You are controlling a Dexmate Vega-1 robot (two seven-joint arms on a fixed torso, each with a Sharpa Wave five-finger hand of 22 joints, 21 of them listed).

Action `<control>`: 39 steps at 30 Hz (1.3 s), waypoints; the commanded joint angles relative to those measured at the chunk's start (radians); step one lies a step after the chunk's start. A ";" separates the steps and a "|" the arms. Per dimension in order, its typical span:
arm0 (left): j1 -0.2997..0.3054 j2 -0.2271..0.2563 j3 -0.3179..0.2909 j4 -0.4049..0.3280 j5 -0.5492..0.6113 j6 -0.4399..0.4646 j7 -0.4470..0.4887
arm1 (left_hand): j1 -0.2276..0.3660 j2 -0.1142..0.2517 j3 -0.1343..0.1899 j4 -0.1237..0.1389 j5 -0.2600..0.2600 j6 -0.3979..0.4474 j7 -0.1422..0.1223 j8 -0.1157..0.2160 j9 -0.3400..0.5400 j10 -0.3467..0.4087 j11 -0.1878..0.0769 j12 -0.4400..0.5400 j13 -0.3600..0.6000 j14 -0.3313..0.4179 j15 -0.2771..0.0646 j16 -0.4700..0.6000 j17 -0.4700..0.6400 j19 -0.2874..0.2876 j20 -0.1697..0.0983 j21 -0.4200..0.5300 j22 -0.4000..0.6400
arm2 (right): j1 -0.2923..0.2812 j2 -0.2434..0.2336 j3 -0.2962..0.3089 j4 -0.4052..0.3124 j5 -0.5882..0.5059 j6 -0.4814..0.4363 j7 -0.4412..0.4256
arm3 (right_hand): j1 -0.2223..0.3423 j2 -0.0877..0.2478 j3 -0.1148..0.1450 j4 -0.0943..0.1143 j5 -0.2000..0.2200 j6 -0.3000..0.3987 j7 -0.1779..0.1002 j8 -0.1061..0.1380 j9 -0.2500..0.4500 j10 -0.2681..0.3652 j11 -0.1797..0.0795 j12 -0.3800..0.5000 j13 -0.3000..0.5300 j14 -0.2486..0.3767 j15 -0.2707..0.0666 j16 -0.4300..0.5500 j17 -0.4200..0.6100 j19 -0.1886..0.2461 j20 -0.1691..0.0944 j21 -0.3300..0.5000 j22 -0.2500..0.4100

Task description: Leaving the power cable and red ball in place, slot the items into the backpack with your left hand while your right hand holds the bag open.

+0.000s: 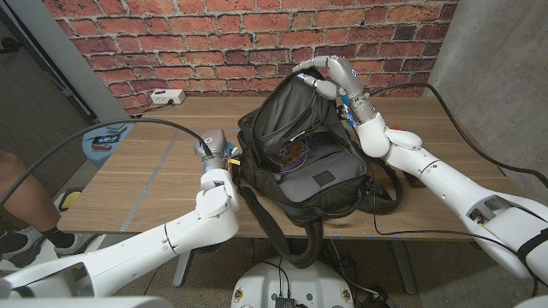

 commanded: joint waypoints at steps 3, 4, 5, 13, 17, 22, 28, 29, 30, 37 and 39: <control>0.057 0.027 0.012 -0.107 0.038 0.046 0.001 | 0.142 0.152 -0.002 0.003 0.008 0.003 -0.002 0.009 0.005 0.010 -0.006 0.008 0.042 -0.002 0.000 -0.003 0.000 -0.005 -0.003 0.007 0.002 | -0.003 0.012 0.006 -0.008 0.020 -0.017 0.014 | 0.003 0.006 -0.007 0.000 0.008 0.010 0.001 0.006 0.002 0.009 0.001 -0.003 0.003 0.009 -0.113 -0.006 0.002 -0.007 -0.076 -0.004 0.003; 0.066 0.024 0.007 -0.108 0.056 0.046 -0.010 | 0.142 0.151 -0.003 0.002 0.008 0.003 -0.002 0.009 0.005 0.010 -0.008 0.008 0.043 -0.002 -0.001 -0.002 0.000 -0.005 -0.003 0.007 0.002 | -0.004 0.012 0.006 -0.009 0.020 -0.018 0.016 | 0.003 0.007 -0.007 0.000 0.008 0.010 0.001 0.006 0.002 0.009 0.000 -0.003 0.004 0.009 -0.113 -0.006 0.002 -0.007 -0.075 -0.004 0.003; 0.074 0.024 0.002 -0.111 0.073 0.046 -0.025 | 0.142 0.152 -0.002 0.003 0.008 0.002 -0.001 0.008 0.005 0.009 -0.007 0.007 0.043 -0.002 -0.001 -0.003 0.000 -0.006 -0.004 0.007 0.002 | -0.004 0.012 0.006 -0.010 0.020 -0.018 0.016 | 0.003 0.007 -0.007 0.000 0.008 0.011 0.001 0.006 0.002 0.009 0.000 -0.003 0.004 0.009 -0.113 -0.006 0.002 -0.007 -0.075 -0.004 0.003; 0.116 0.022 -0.015 -0.133 0.173 0.046 -0.101 | 0.142 0.154 -0.003 0.002 0.009 0.002 -0.002 0.009 0.007 0.010 -0.008 0.008 0.049 -0.004 0.000 -0.004 0.001 -0.007 -0.003 0.010 0.002 | -0.002 0.018 0.007 -0.012 0.018 -0.028 0.017 | 0.002 0.007 -0.007 0.001 0.008 0.010 0.003 0.005 0.002 0.009 0.000 -0.004 0.005 0.010 -0.112 -0.006 0.003 -0.007 -0.075 -0.004 0.003; 0.137 0.025 -0.024 -0.150 0.185 0.046 -0.108 | 0.141 0.153 -0.004 0.002 0.009 0.006 -0.003 0.011 0.009 0.012 -0.008 0.008 0.051 -0.004 0.000 -0.005 0.001 -0.009 -0.003 0.011 0.001 | 0.005 0.024 0.006 -0.006 0.021 -0.033 0.017 | 0.003 0.007 -0.008 0.001 0.008 0.010 0.002 0.005 0.002 0.010 0.002 -0.004 0.004 0.010 -0.113 -0.007 0.003 -0.008 -0.075 -0.004 0.003; 0.173 0.032 -0.036 -0.175 0.215 0.046 -0.125 | 0.141 0.154 -0.005 0.002 0.009 0.005 -0.004 0.011 0.011 0.014 -0.007 0.009 0.055 -0.003 -0.001 -0.005 0.001 -0.009 -0.003 0.014 0.001 | 0.007 0.030 0.003 -0.004 0.024 -0.043 0.018 | 0.002 0.007 -0.008 0.001 0.008 0.011 0.002 0.005 0.003 0.010 0.001 -0.005 0.005 0.011 -0.112 -0.007 0.004 -0.008 -0.074 -0.004 0.003; 0.203 0.043 -0.043 -0.209 0.249 0.046 -0.155 | 0.142 0.154 -0.005 0.001 0.010 0.008 -0.004 0.013 0.013 0.015 -0.012 0.010 0.059 -0.002 0.000 -0.007 0.001 -0.012 -0.003 0.015 0.001 | 0.010 0.035 -0.001 -0.005 0.025 -0.056 0.017 | 0.003 0.008 -0.008 0.001 0.008 0.011 0.002 0.004 0.003 0.011 0.001 -0.005 0.005 0.011 -0.113 -0.007 0.004 -0.008 -0.076 -0.004 0.003; 0.208 0.043 -0.043 -0.214 0.258 0.046 -0.162 | 0.142 0.154 -0.005 0.001 0.010 0.008 -0.004 0.013 0.013 0.016 -0.013 0.010 0.059 -0.002 0.000 -0.007 0.001 -0.011 -0.003 0.016 0.001 | 0.011 0.037 -0.002 -0.004 0.025 -0.058 0.017 | 0.003 0.008 -0.008 0.001 0.008 0.011 0.002 0.004 0.003 0.011 0.002 -0.006 0.005 0.011 -0.113 -0.007 0.004 -0.008 -0.075 -0.004 0.003; 0.214 0.041 -0.045 -0.217 0.269 0.046 -0.168 | 0.141 0.155 -0.006 0.002 0.010 0.009 -0.005 0.014 0.014 0.016 -0.013 0.010 0.060 -0.002 -0.001 -0.007 0.001 -0.011 -0.002 0.016 0.000 | 0.012 0.038 -0.002 -0.004 0.025 -0.061 0.016 | 0.003 0.008 -0.008 0.001 0.008 0.011 0.002 0.004 0.003 0.011 0.002 -0.006 0.005 0.011 -0.113 -0.007 0.004 -0.008 -0.075 -0.004 0.003; 0.248 0.051 -0.049 -0.255 0.308 0.046 -0.199 | 0.141 0.154 -0.007 0.001 0.011 0.009 -0.005 0.015 0.015 0.018 -0.012 0.011 0.064 -0.002 -0.001 -0.009 0.000 -0.015 -0.002 0.018 0.000 | 0.011 0.046 -0.007 -0.005 0.032 -0.078 0.015 | 0.004 0.008 -0.008 0.001 0.008 0.010 0.003 0.003 0.003 0.012 0.001 -0.005 0.007 0.012 -0.113 -0.008 0.005 -0.008 -0.076 -0.004 0.003; 0.251 0.052 -0.050 -0.259 0.308 0.046 -0.198 | 0.138 0.156 -0.007 0.003 0.011 0.009 -0.006 0.015 0.016 0.017 -0.010 0.011 0.065 -0.003 -0.001 -0.010 0.000 -0.015 -0.002 0.018 0.000 | 0.012 0.045 -0.009 -0.004 0.033 -0.079 0.016 | 0.004 0.008 -0.008 0.001 0.008 0.010 0.003 0.003 0.003 0.011 0.001 -0.006 0.006 0.012 -0.113 -0.008 0.005 -0.008 -0.076 -0.004 0.003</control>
